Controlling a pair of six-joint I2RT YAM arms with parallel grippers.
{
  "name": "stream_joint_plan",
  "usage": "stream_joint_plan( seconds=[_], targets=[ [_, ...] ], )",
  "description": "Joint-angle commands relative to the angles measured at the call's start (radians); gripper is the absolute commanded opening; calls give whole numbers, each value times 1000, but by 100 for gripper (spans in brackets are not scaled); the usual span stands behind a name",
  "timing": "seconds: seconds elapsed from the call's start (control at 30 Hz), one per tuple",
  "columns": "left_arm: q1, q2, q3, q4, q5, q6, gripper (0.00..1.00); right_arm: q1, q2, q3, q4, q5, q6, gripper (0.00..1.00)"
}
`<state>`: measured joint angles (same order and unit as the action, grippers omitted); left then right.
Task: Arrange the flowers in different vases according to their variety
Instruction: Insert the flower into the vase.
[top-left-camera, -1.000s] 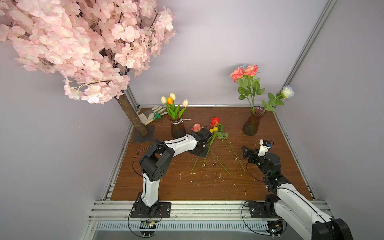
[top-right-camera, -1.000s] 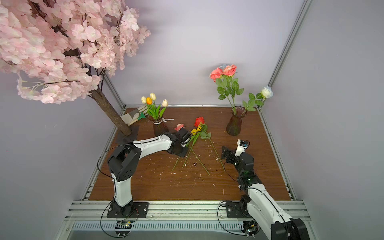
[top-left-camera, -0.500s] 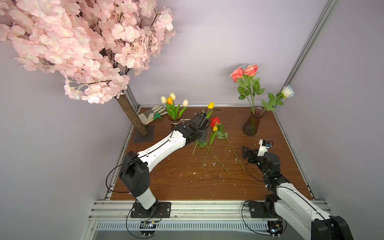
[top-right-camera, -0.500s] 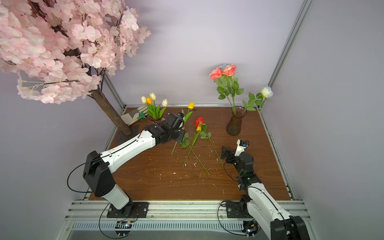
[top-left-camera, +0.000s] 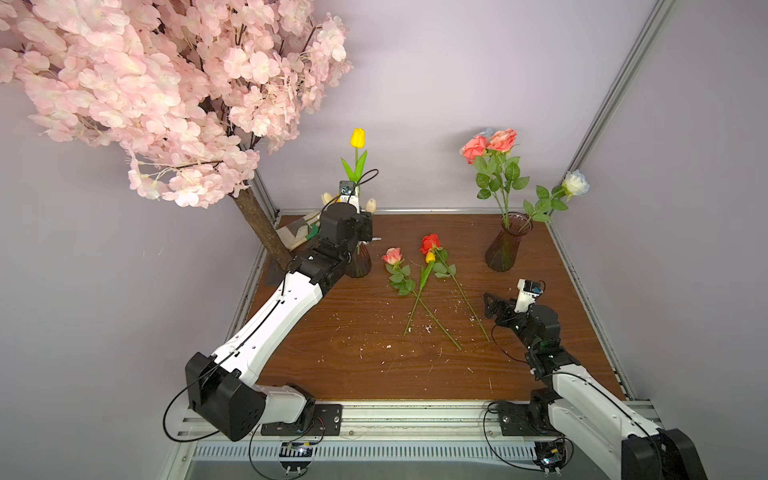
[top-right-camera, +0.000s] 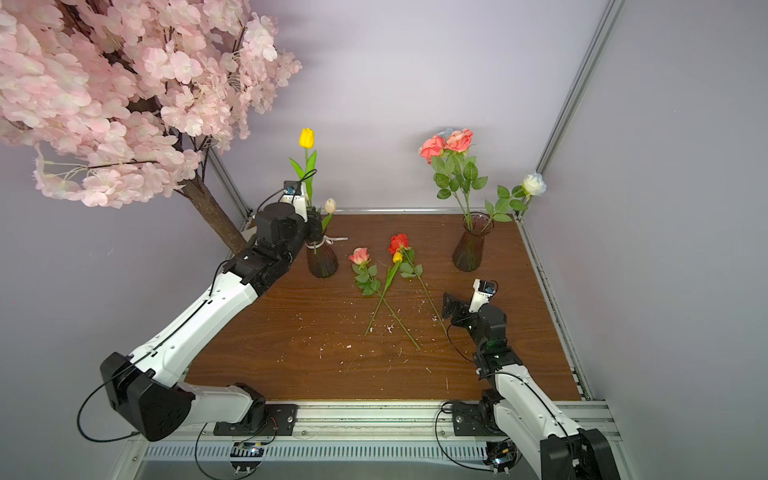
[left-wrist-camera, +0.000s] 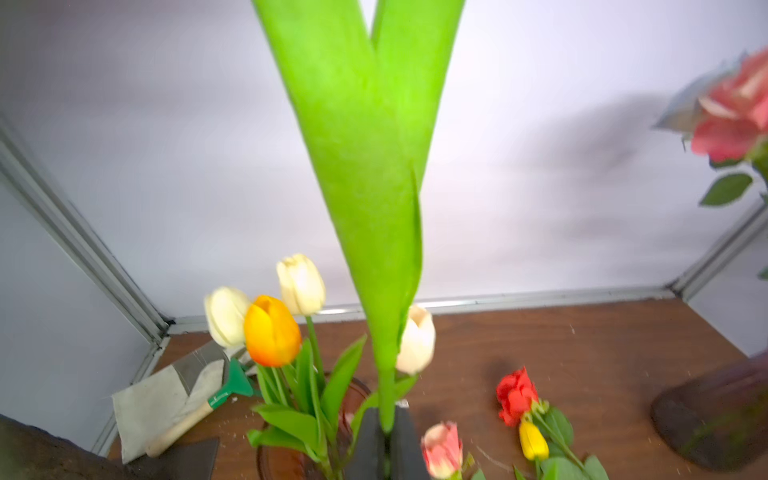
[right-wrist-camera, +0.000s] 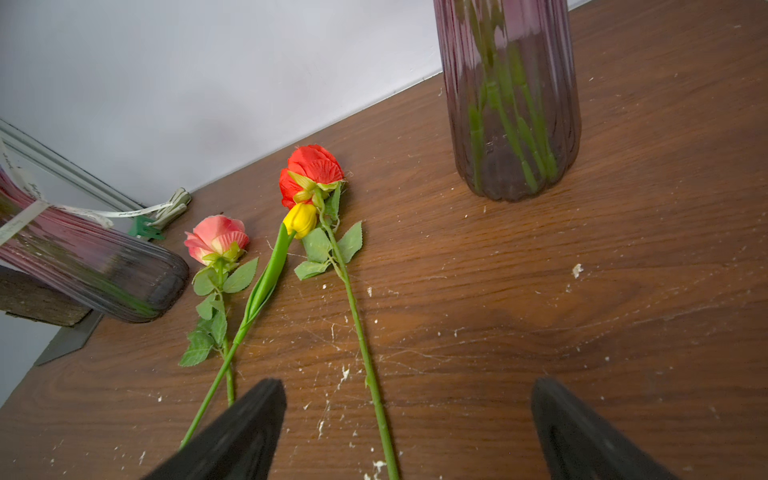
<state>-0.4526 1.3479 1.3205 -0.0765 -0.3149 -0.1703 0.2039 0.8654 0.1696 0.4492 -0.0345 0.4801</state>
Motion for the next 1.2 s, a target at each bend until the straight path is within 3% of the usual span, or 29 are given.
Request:
stream_joint_plan(
  seconds=[0.0, 0.3, 0.7, 0.77, 0.9, 1.17],
  targets=[
    [54, 9, -26, 187, 39, 45, 0, 6, 9, 16, 55, -20, 12, 100],
    [155, 39, -146, 540, 147, 71, 0, 7, 44, 8, 83, -28, 14, 99],
    [175, 117, -277, 706, 236, 56, 1, 6, 62, 7, 94, -31, 13, 99],
    [175, 123, -290, 703, 226, 53, 8, 7, 64, 6, 97, -33, 14, 100],
    [175, 86, -286, 600, 227, 10, 40, 7, 72, 7, 98, -34, 13, 99],
    [129, -94, -311, 383, 244, -76, 61, 8, 83, 14, 97, -40, 12, 100]
  ],
)
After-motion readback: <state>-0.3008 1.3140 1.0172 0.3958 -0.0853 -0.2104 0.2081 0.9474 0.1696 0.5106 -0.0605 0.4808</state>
